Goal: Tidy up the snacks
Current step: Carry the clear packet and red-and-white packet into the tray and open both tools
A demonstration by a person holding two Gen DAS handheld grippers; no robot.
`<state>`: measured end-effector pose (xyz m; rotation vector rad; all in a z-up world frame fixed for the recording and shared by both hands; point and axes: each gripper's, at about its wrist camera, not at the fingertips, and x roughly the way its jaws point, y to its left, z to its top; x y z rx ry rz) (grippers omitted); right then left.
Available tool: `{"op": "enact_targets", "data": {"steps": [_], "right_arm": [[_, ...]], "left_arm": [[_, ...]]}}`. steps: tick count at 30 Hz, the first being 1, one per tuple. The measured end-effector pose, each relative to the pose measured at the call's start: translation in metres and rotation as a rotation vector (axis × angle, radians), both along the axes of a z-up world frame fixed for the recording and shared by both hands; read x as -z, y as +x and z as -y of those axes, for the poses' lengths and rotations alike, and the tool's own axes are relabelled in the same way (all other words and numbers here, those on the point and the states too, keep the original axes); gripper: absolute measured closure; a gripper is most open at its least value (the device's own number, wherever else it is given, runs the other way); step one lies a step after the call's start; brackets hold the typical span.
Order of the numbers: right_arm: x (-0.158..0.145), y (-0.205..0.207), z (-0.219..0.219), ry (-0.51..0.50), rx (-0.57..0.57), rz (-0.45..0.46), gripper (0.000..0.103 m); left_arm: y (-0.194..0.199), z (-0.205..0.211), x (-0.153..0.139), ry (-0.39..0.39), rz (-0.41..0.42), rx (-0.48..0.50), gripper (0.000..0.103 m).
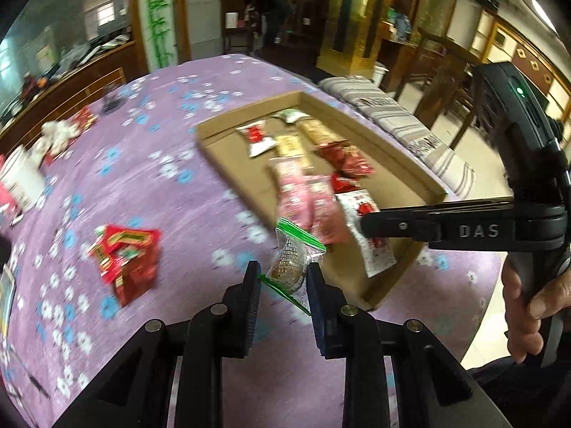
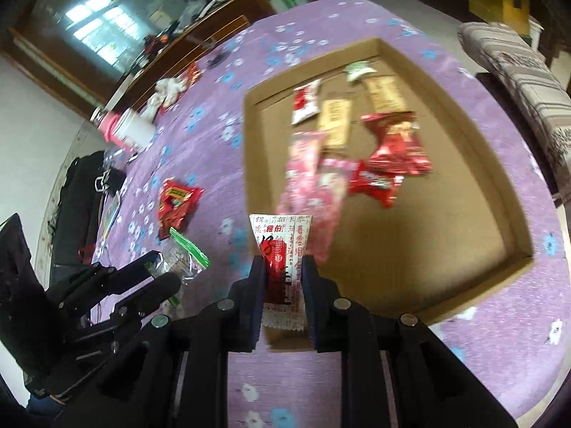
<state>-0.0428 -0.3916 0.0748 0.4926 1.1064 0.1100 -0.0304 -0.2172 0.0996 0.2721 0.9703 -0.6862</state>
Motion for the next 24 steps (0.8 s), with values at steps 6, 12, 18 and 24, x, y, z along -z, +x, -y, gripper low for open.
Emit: {"op": "enact_targets", "data": {"steps": [6,12,18,24], "right_arm": [[0.007,-0.002,0.031,-0.008,0.041,-0.025,0.084],[0.015,-0.002,0.051,-0.025,0.039,-0.052,0.084],[0.021,0.003,0.062,-0.046,0.016,-0.072,0.084],[0.029,0.01,0.064,-0.063,-0.019,-0.099,0.084]], "left_arm": [[-0.005,0.043,0.007,0.003,-0.011,0.068,0.077],[-0.007,0.072,0.021,0.008,-0.035,0.091,0.077],[-0.004,0.085,0.034,0.013,-0.067,0.075,0.077],[-0.002,0.091,0.045,0.024,-0.08,0.051,0.077]]}}
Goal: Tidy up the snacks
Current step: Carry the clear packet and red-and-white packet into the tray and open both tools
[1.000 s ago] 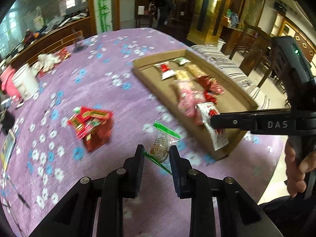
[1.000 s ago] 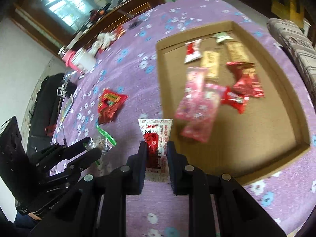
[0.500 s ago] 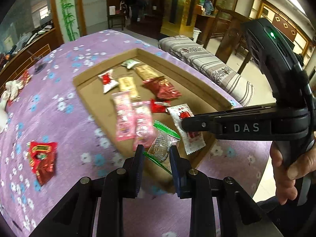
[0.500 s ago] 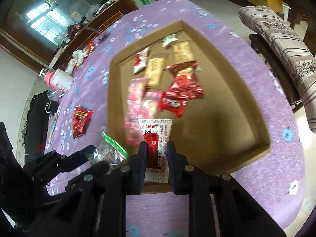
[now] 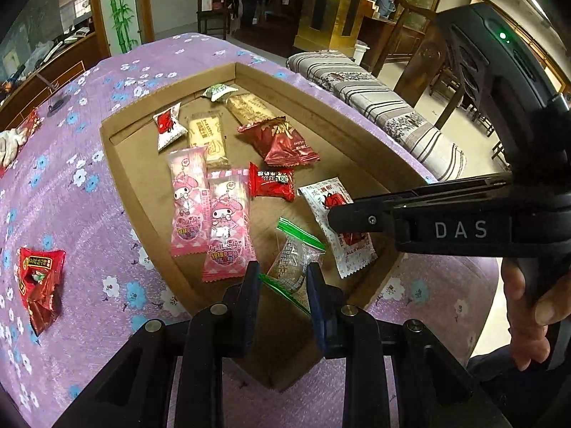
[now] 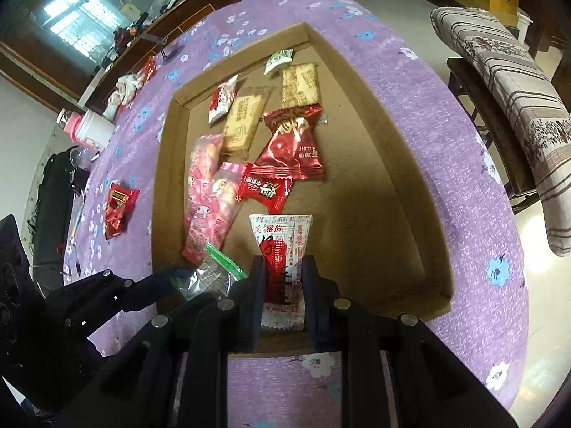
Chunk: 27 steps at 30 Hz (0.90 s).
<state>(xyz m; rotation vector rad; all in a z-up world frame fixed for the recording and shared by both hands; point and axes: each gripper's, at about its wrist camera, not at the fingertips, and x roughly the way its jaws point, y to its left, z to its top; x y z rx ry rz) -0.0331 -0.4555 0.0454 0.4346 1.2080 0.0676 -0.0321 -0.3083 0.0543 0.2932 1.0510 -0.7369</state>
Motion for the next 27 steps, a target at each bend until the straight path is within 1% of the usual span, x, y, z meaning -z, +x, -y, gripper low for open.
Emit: {"op": "enact_targets", "data": {"steps": [7,14,23,27], "right_arm": [[0.007,0.005,-0.006,-0.02,-0.042,-0.025,0.084],[0.009,0.007,-0.008,-0.038,-0.047,-0.033,0.083],[0.008,0.002,-0.001,-0.038,0.006,-0.041,0.081],[0.003,-0.003,0.001,-0.043,0.026,-0.03,0.081]], "left_arm": [[0.001,0.002,0.006,0.022,0.008,-0.009,0.077],[0.0,0.002,0.009,0.033,0.007,0.003,0.077],[-0.003,0.001,0.006,0.024,0.005,0.021,0.077],[-0.004,0.0,0.004,0.02,0.004,0.028,0.077]]}}
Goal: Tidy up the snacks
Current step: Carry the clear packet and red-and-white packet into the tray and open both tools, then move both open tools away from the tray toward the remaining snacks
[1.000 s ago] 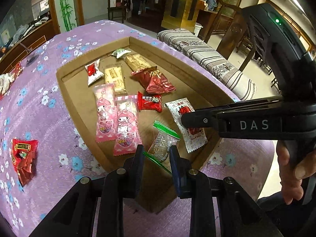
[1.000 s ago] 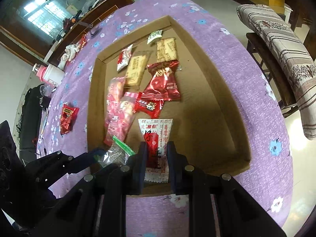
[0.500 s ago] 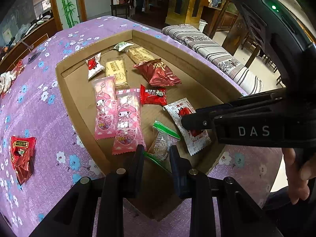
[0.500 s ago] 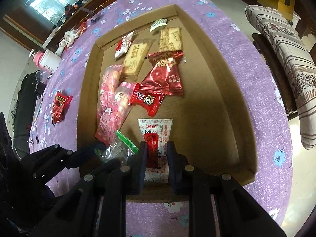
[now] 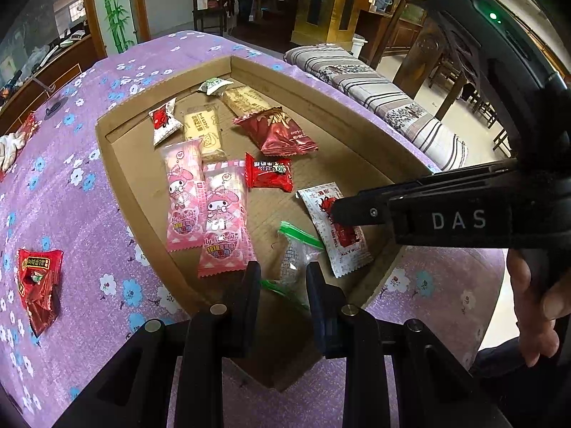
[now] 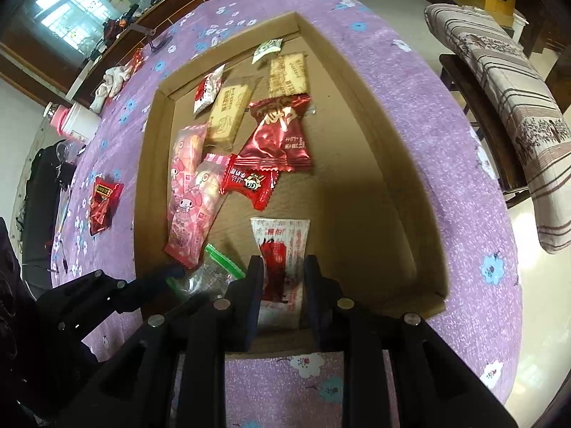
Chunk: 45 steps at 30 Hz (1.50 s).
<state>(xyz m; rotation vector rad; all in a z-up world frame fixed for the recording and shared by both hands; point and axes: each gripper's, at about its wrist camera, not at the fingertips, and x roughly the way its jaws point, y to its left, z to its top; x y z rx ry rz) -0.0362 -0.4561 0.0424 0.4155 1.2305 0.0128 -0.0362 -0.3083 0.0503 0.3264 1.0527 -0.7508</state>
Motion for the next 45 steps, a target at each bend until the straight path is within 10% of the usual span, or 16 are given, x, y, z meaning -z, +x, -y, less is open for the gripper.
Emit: {"op": "enact_targets", "data": {"steps": [26,45], "right_arm": [[-0.039,0.015,-0.082,0.037,-0.048,0.122,0.081],[0.001,0.184,-0.236,0.049,-0.215,0.033,0.072]], "left_arm": [[0.001,-0.118,-0.03,-0.048,0.046,-0.172,0.077],[-0.01,-0.286,-0.01,0.006,0.017,-0.424,0.076]]}}
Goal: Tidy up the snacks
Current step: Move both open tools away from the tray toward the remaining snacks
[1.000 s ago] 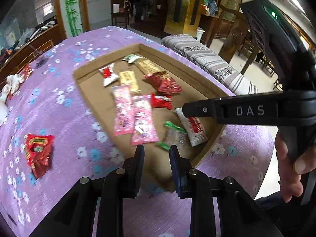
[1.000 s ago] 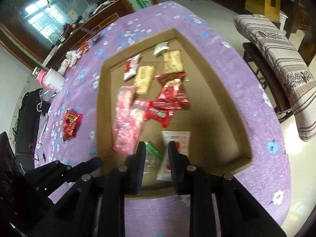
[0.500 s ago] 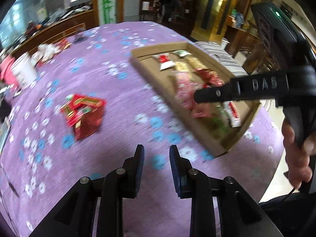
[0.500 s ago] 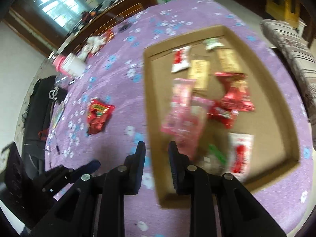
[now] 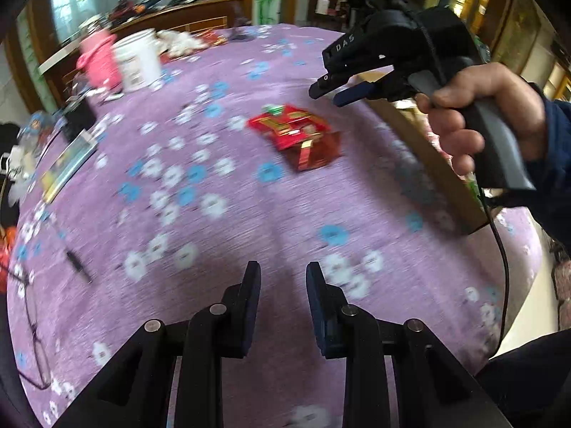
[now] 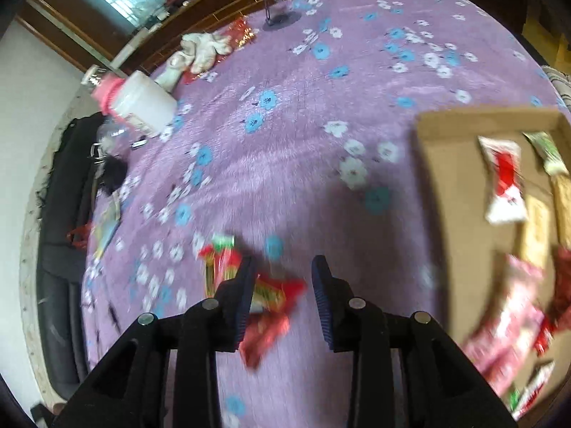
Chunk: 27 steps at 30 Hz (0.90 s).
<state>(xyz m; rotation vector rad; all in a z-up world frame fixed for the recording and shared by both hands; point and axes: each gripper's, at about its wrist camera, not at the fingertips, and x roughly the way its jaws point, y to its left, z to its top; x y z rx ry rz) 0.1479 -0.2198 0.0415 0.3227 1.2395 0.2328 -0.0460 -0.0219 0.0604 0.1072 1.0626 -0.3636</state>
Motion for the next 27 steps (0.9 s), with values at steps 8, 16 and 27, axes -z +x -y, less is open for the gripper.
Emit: {"op": "enact_targets", "data": {"steps": [8,16,27], "right_arm": [[0.019,-0.026,-0.032,0.028,-0.06,-0.062,0.072],[0.012,-0.118,-0.036,0.141,-0.142,-0.147,0.072],[-0.009,-0.136,-0.019,0.043,-0.247,-0.02,0.071]], "left_arm": [[0.013,-0.04,-0.004,-0.002,0.021,-0.046,0.076],[0.028,-0.054,-0.003,-0.043,0.011,-0.05,0.076],[0.029,-0.018,0.003,-0.051,-0.005,0.051,0.076]]}}
